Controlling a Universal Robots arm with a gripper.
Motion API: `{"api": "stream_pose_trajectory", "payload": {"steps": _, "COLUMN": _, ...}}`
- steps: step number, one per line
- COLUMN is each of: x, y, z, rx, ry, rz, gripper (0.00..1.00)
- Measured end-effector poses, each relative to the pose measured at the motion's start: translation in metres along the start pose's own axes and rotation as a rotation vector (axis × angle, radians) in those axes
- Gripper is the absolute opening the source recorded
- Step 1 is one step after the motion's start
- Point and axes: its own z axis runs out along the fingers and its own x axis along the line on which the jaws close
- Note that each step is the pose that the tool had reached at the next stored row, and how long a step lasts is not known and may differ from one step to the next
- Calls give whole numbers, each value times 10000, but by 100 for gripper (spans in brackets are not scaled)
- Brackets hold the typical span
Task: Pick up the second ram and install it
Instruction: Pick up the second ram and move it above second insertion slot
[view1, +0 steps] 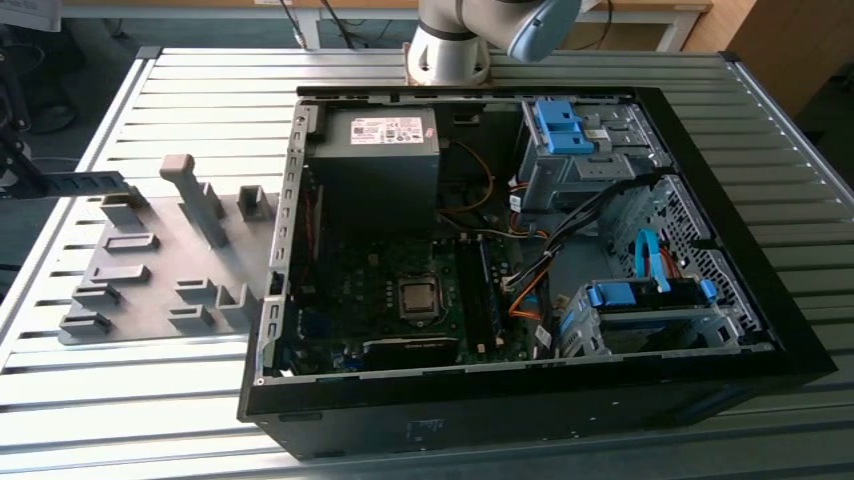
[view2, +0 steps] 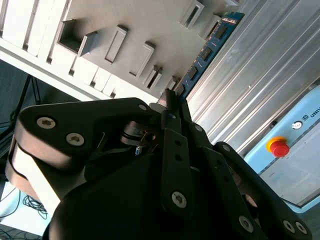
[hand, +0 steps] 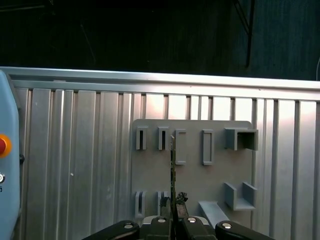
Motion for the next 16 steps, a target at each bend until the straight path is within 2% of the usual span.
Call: {"api": "stream_pose_trajectory", "payload": {"steps": 16, "x": -3, "y": 0, "z": -97, "rx": 5, "ry": 0, "rz": 0, "gripper": 14}}
